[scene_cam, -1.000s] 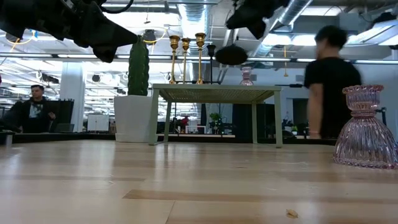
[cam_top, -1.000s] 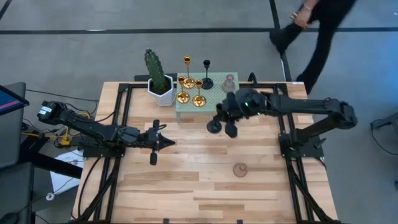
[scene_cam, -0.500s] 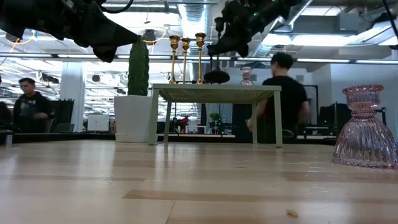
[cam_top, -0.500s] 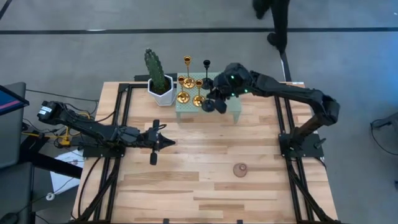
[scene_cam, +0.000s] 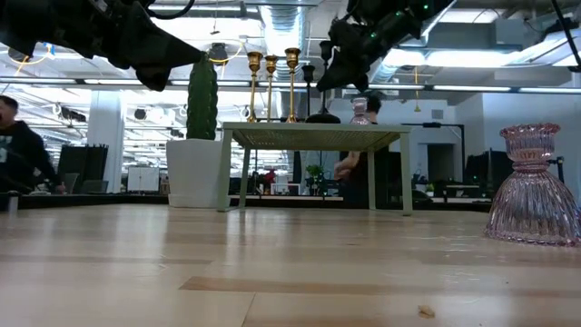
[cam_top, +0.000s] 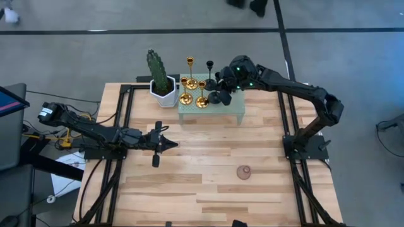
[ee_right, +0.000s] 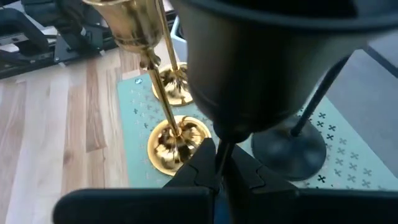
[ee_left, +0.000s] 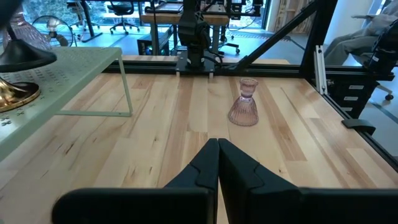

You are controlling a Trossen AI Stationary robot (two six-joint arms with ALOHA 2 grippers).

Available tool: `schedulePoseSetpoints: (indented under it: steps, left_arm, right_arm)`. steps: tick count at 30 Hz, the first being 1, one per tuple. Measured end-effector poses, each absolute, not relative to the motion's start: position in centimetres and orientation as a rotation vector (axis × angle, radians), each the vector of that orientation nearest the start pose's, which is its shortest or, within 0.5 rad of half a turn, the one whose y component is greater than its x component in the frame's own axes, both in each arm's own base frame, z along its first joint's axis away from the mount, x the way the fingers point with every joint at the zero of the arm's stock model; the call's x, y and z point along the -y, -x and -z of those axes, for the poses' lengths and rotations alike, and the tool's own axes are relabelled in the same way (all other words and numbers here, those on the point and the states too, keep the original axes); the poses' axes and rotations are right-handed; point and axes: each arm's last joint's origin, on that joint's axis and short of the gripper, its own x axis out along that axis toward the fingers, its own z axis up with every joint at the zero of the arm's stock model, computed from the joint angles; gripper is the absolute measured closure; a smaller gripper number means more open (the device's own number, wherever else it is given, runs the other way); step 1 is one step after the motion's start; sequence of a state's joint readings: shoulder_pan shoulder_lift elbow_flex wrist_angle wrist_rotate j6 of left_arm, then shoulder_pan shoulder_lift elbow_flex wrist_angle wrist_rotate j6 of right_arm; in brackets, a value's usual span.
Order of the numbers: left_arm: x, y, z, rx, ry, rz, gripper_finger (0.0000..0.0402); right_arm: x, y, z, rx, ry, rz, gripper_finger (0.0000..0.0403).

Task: Pick & Place candle stick holders
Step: Put the black candle holder on the shelf

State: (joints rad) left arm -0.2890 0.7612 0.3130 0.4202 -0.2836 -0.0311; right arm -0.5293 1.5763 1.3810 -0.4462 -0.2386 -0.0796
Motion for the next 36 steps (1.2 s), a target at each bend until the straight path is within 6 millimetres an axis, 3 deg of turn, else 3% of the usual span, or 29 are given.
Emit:
schedulePoseSetpoints:
  steps: [14, 26, 36]
  left_arm:
    - [4.1, -16.6, -23.1, -0.026, 0.023, 0.005, 0.0394]
    - [4.1, -16.6, -23.1, -0.025, 0.023, 0.005, 0.0394]
    - [4.1, -16.6, -23.1, -0.025, 0.023, 0.005, 0.0394]
  right_arm:
    - [17.8, -31.6, -30.4, -0.657, -0.164, 0.263, 0.0403]
    - [17.8, -31.5, -30.4, -0.657, -0.146, 0.273, 0.0402]
    - [17.9, -31.5, -30.1, -0.678, -0.141, 0.284, 0.0326]
